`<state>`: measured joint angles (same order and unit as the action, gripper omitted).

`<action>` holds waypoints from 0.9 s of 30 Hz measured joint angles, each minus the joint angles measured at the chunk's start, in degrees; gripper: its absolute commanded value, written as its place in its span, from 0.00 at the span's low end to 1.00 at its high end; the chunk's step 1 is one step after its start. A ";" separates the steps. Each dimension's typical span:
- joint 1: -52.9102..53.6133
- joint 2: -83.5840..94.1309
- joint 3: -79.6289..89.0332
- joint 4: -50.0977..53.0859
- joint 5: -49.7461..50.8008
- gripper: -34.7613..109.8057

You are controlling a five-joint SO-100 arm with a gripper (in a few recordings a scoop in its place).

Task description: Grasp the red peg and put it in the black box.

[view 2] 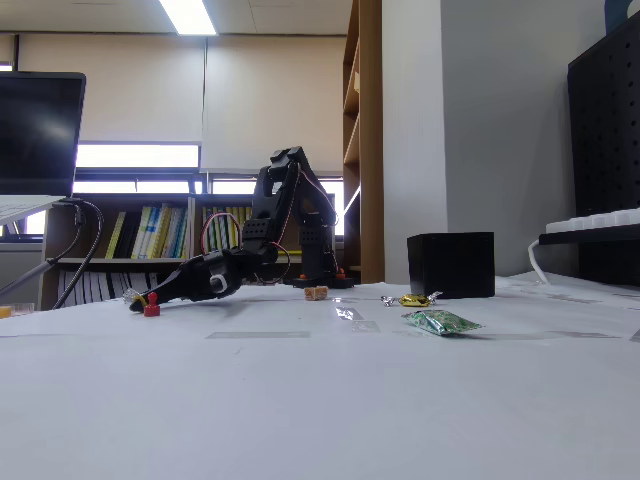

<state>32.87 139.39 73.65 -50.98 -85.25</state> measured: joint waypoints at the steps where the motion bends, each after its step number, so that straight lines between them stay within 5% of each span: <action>1: -0.44 0.00 0.09 0.00 -1.05 0.58; 27: -2.11 0.35 2.02 2.64 -5.62 0.56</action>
<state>30.76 139.75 75.67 -48.34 -90.88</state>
